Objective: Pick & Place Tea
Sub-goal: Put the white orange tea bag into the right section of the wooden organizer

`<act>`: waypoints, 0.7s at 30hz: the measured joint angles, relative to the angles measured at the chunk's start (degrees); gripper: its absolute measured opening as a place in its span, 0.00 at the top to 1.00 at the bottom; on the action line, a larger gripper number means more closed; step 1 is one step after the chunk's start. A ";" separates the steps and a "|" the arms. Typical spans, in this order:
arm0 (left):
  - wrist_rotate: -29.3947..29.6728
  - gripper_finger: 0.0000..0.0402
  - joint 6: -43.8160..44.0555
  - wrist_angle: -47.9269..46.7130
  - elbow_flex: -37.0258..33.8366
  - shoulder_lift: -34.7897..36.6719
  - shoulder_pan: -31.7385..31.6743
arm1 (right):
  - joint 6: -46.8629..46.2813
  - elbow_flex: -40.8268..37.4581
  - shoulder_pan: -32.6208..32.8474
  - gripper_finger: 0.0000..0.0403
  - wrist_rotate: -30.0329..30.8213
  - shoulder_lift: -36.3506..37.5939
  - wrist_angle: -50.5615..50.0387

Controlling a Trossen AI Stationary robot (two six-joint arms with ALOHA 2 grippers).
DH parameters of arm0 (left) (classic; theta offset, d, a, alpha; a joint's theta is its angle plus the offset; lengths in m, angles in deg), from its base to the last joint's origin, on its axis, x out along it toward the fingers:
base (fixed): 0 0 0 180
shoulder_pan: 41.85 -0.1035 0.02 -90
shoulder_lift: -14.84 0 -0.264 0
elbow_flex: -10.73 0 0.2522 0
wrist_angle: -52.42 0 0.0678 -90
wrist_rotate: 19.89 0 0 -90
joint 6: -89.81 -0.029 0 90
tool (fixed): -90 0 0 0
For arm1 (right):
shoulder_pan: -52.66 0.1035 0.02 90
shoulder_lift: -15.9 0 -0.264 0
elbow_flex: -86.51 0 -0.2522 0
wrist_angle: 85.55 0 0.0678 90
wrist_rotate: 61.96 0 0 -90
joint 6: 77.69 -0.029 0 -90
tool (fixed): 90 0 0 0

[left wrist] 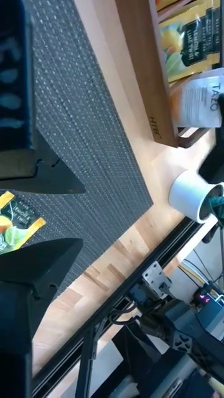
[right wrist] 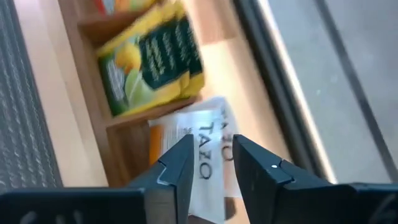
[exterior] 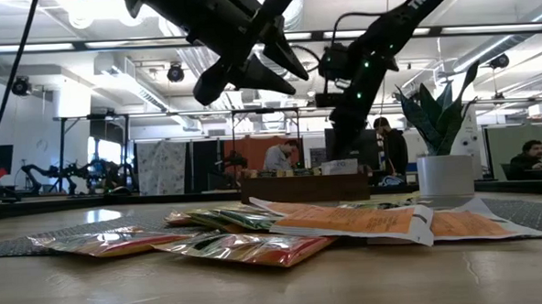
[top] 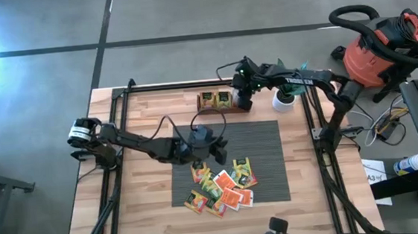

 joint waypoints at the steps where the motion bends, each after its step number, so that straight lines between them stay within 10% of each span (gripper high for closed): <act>1: 0.01 0.70 0.28 -0.55 0.00 0.00 0.13 | -0.24 0.00 -0.01 0.72 -0.02 0.77 0.28; 7: 0.09 0.70 7.75 -13.84 0.00 1.89 0.63 | -3.18 0.00 0.24 0.74 -3.54 6.48 -0.45; 15: -13.45 0.70 14.20 -33.74 -0.01 3.04 3.47 | -10.50 0.00 1.97 0.78 -28.32 13.11 -6.97; 21: -18.80 0.70 9.26 -32.42 0.00 2.32 11.04 | -11.59 -0.37 9.44 0.80 -28.93 15.06 -11.54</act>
